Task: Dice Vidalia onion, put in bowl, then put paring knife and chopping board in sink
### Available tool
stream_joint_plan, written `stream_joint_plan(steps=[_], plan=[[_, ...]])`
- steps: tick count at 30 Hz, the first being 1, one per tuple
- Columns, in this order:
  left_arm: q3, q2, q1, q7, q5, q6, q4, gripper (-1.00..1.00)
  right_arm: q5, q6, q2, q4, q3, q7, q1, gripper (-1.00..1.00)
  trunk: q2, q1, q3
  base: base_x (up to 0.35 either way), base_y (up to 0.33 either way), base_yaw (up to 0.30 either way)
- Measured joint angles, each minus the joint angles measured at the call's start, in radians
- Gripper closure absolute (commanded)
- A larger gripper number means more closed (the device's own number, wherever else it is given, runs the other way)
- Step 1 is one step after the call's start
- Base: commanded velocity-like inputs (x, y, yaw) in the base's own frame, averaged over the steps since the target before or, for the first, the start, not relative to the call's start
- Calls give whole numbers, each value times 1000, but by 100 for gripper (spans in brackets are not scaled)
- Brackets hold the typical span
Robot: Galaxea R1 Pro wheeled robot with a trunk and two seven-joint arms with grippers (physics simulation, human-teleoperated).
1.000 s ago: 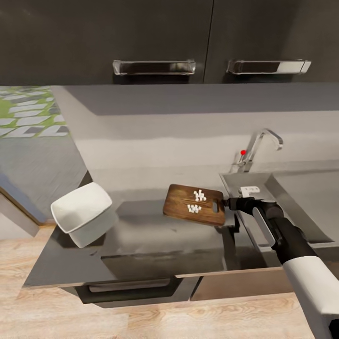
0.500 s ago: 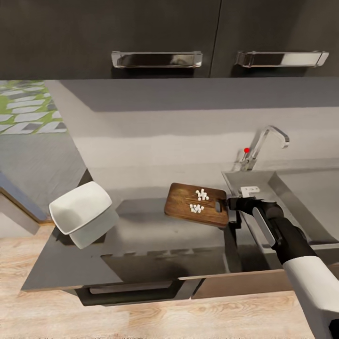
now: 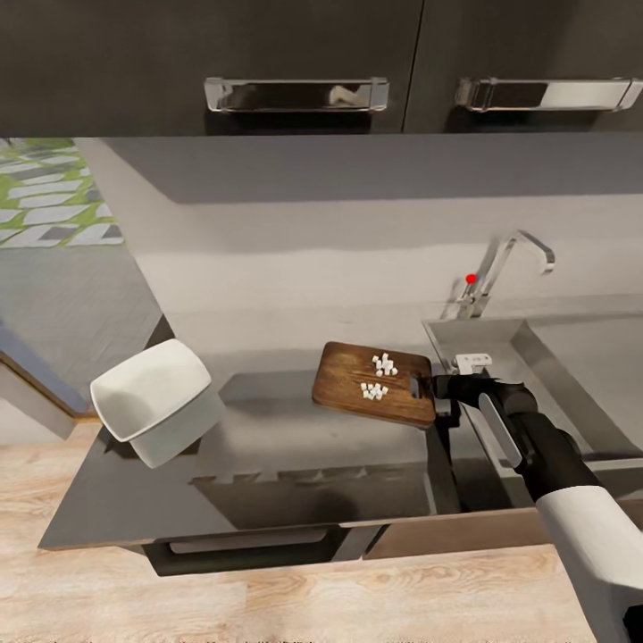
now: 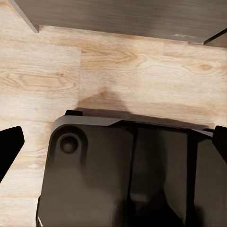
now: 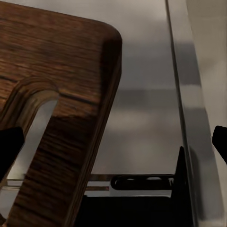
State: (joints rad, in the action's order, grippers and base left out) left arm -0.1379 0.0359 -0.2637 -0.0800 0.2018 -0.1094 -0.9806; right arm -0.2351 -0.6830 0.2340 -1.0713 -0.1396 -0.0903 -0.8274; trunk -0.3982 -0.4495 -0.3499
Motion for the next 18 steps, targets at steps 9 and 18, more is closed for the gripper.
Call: stream_joint_plan(steps=[9, 18], plan=[[0, 0, 0, 0, 0, 0, 0, -100, 0, 0, 0, 0, 0, 0, 0, -100, 0, 0, -14, 0, 19, 0], [0, 0, 0, 0, 0, 0, 0, -100, 10, 2, 0, -2, 0, -1, -1, -100, -1, 0, -28, 0, 0, 0]])
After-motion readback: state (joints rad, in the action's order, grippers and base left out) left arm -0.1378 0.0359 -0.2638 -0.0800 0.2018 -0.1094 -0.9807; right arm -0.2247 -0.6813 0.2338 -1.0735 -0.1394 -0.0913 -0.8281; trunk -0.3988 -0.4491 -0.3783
